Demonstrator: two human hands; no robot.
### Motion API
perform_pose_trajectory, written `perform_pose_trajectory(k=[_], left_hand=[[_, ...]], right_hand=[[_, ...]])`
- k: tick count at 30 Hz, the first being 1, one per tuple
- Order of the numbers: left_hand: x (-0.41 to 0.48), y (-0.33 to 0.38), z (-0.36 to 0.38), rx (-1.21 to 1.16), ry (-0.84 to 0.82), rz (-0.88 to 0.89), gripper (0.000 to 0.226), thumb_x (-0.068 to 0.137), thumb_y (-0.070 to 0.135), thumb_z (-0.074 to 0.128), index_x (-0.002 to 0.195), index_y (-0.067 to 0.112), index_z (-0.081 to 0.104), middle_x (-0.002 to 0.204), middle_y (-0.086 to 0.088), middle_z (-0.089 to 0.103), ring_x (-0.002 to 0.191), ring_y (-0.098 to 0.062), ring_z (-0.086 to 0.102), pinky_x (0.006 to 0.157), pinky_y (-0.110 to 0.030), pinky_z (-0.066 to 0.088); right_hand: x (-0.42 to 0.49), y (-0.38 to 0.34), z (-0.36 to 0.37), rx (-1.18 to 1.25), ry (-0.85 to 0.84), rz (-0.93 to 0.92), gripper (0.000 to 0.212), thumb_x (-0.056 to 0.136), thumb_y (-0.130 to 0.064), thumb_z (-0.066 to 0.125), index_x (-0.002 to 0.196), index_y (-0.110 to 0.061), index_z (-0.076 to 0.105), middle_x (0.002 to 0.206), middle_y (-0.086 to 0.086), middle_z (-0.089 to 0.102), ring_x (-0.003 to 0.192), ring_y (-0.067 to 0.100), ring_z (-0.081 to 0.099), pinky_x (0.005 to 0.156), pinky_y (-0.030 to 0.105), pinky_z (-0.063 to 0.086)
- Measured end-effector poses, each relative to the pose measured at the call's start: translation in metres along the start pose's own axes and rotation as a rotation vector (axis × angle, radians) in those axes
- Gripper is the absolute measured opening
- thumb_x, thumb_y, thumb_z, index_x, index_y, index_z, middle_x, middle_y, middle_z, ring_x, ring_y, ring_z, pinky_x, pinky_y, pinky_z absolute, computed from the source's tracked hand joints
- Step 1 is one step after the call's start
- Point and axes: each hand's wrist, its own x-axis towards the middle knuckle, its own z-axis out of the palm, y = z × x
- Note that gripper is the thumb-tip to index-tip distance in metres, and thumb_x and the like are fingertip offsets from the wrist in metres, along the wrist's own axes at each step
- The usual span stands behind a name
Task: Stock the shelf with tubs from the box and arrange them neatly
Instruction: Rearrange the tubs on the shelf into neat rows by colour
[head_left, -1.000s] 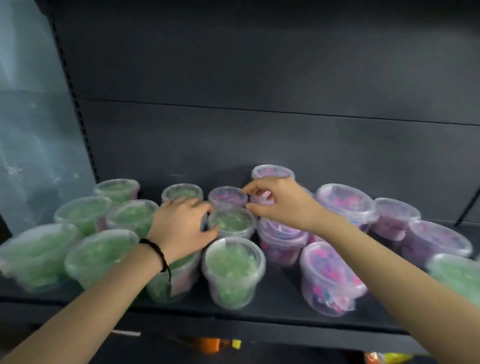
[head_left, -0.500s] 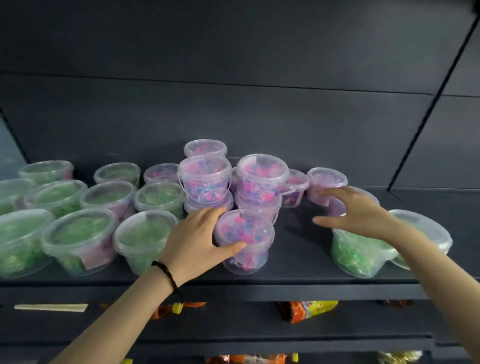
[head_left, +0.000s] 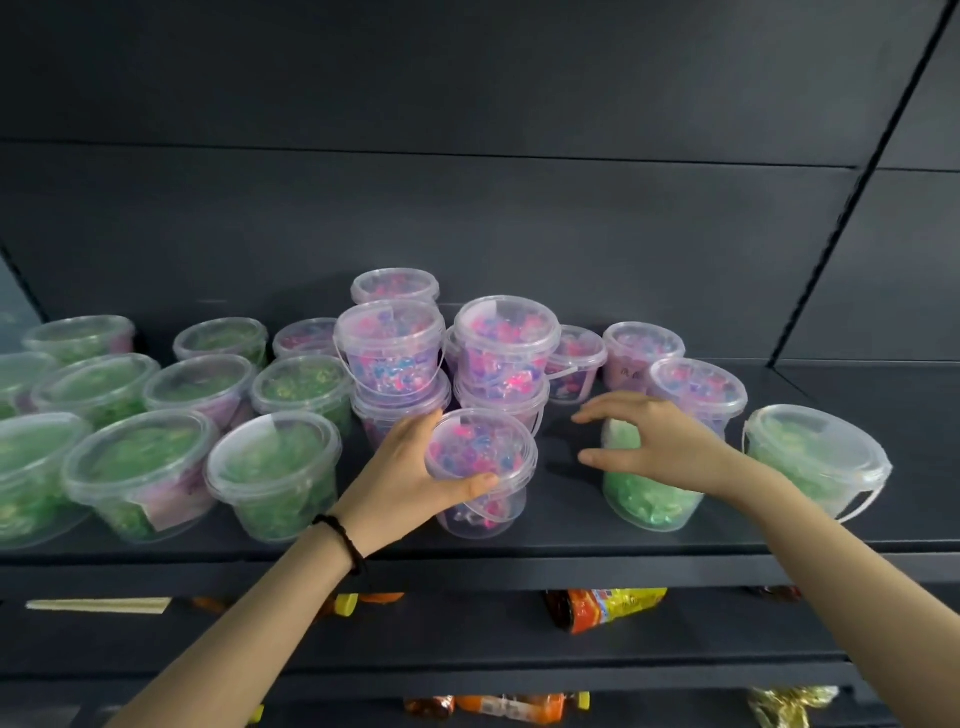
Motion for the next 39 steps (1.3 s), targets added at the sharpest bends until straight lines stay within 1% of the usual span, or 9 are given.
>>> perform_pose_trajectory(k=[5,9,13,19,22,24,26,30,39], left_hand=[[-0.008,0.001,0.010,-0.165,0.054,-0.079,0.076,0.073,0.045,0.075,0.130,0.043,0.026,0.116,0.038,0.029,0.109,0.016,0.035,0.097,-0.013,0.028],[-0.013,-0.001,0.018,-0.266,0.098,-0.122,0.086,0.071,0.044,0.077,0.141,0.032,0.028,0.119,0.038,0.034,0.110,0.014,0.038,0.087,-0.006,0.032],[-0.014,0.000,0.018,-0.296,0.123,-0.126,0.100,0.064,0.053,0.076,0.147,0.026,0.028,0.140,0.016,0.039,0.126,0.000,0.037,0.102,-0.020,0.030],[-0.016,0.003,0.017,-0.286,0.145,-0.094,0.060,0.072,0.041,0.077,0.113,0.049,0.034,0.107,0.038,0.037,0.096,0.030,0.038,0.075,0.004,0.032],[-0.027,0.002,0.012,-0.208,0.170,-0.032,0.055,0.072,0.062,0.068,0.115,0.053,0.035,0.115,0.035,0.038,0.109,0.017,0.042,0.091,-0.006,0.036],[-0.036,-0.006,0.006,-0.116,0.243,0.023,0.074,0.074,0.074,0.054,0.134,0.035,0.042,0.128,0.022,0.044,0.121,0.000,0.045,0.101,-0.027,0.044],[-0.045,-0.014,-0.007,0.027,0.382,0.123,0.070,0.081,0.066,0.051,0.132,0.018,0.053,0.127,0.008,0.054,0.118,-0.008,0.052,0.097,-0.034,0.048],[-0.063,-0.036,-0.051,0.441,0.637,0.306,0.038,0.085,0.036,0.056,0.114,0.014,0.064,0.116,-0.001,0.060,0.110,-0.019,0.055,0.100,-0.031,0.040],[-0.100,-0.123,-0.144,0.728,0.549,-0.059,0.065,0.073,0.072,0.041,0.112,0.025,0.063,0.125,-0.002,0.056,0.119,-0.031,0.047,0.090,-0.050,0.038]], right_hand=[[-0.001,0.003,-0.005,0.036,0.243,0.013,0.041,0.075,-0.043,0.076,0.112,-0.028,0.067,0.112,-0.018,0.061,0.109,0.002,0.053,0.097,0.021,0.039],[-0.019,0.019,-0.003,0.041,0.226,0.211,0.072,0.055,-0.077,0.067,0.114,-0.036,0.064,0.121,-0.013,0.054,0.114,0.010,0.049,0.103,0.031,0.037],[-0.027,0.025,0.004,0.155,0.207,0.273,0.101,0.034,-0.098,0.051,0.114,-0.036,0.063,0.130,-0.014,0.046,0.124,0.012,0.045,0.106,0.037,0.039],[-0.034,0.021,-0.004,0.154,0.037,0.298,0.103,0.029,-0.093,0.061,0.124,-0.055,0.050,0.149,-0.011,0.027,0.136,0.012,0.032,0.112,0.035,0.031],[-0.038,0.019,-0.006,0.170,0.016,0.284,0.094,0.037,-0.082,0.069,0.125,-0.056,0.049,0.145,-0.009,0.032,0.124,0.007,0.036,0.106,0.028,0.031],[-0.039,0.013,-0.006,0.146,0.011,0.280,0.093,0.039,-0.078,0.072,0.127,-0.052,0.051,0.142,-0.006,0.034,0.119,0.006,0.036,0.102,0.027,0.032],[-0.039,0.004,-0.004,0.100,0.016,0.261,0.087,0.047,-0.069,0.073,0.129,-0.049,0.050,0.144,-0.006,0.035,0.118,0.006,0.036,0.101,0.026,0.032],[-0.041,-0.025,-0.004,0.088,0.034,0.184,0.077,0.053,-0.063,0.077,0.125,-0.050,0.052,0.141,-0.011,0.039,0.126,0.005,0.037,0.104,0.026,0.031],[-0.029,-0.131,-0.014,0.104,-0.089,-0.016,0.086,0.036,-0.092,0.062,0.116,-0.066,0.050,0.132,-0.036,0.042,0.128,-0.011,0.035,0.105,0.021,0.033]])
